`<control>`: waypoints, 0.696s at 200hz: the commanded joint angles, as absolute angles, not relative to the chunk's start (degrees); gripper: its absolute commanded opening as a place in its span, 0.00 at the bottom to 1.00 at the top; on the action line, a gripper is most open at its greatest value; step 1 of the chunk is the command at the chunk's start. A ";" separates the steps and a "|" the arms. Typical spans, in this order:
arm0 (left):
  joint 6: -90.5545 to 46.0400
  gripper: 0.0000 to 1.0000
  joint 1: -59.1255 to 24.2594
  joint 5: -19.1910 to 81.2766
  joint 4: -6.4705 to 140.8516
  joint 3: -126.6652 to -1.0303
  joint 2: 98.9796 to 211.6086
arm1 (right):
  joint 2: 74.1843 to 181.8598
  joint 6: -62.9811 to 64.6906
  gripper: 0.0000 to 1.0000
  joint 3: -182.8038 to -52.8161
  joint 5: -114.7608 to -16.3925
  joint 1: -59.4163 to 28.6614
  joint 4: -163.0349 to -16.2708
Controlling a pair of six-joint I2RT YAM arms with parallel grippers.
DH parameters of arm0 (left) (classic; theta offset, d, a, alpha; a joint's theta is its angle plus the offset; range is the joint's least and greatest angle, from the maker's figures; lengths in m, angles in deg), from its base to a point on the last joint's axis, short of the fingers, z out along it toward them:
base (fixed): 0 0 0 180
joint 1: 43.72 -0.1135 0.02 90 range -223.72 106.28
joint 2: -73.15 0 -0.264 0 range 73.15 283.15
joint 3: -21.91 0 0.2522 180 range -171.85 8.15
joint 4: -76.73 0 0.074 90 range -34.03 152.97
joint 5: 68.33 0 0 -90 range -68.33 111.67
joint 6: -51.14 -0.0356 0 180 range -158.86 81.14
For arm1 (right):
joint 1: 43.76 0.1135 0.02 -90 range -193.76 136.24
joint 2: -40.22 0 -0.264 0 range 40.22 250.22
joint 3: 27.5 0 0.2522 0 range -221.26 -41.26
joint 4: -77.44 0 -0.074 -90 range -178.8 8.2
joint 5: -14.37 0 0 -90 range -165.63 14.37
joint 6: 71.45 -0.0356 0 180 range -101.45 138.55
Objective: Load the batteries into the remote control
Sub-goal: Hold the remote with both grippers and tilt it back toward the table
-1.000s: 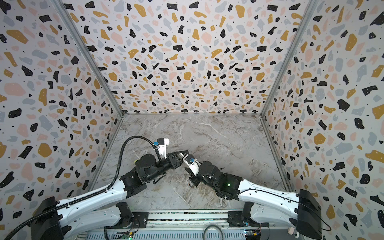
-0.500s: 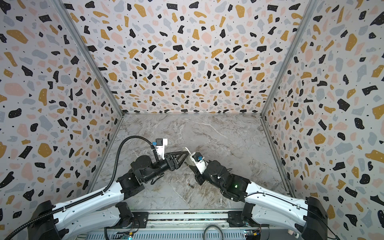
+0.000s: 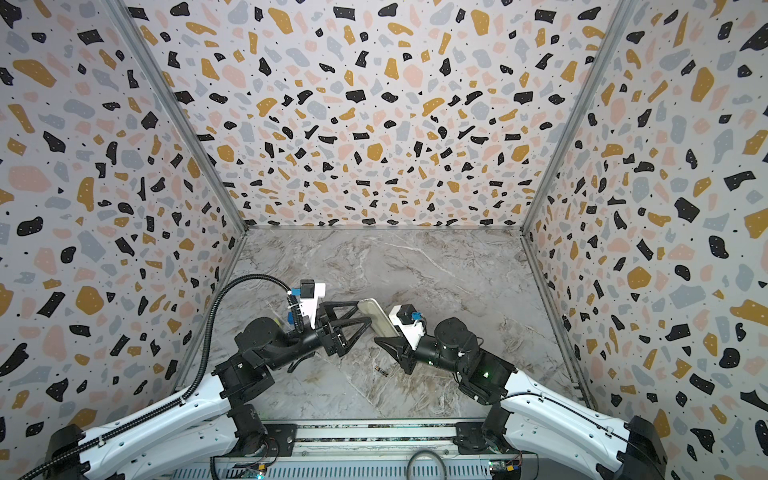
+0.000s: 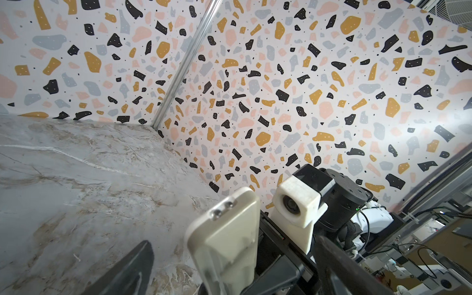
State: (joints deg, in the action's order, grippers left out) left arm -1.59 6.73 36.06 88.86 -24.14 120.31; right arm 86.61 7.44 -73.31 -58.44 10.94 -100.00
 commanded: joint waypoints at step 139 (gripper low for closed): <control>-3.03 0.68 6.58 49.01 102.68 -22.66 120.99 | 85.70 4.54 0.00 -73.34 -43.75 10.82 -108.10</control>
State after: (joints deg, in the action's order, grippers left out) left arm -3.07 6.73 46.80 97.84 -23.05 121.09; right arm 85.96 5.32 -72.70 -46.13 10.94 -105.23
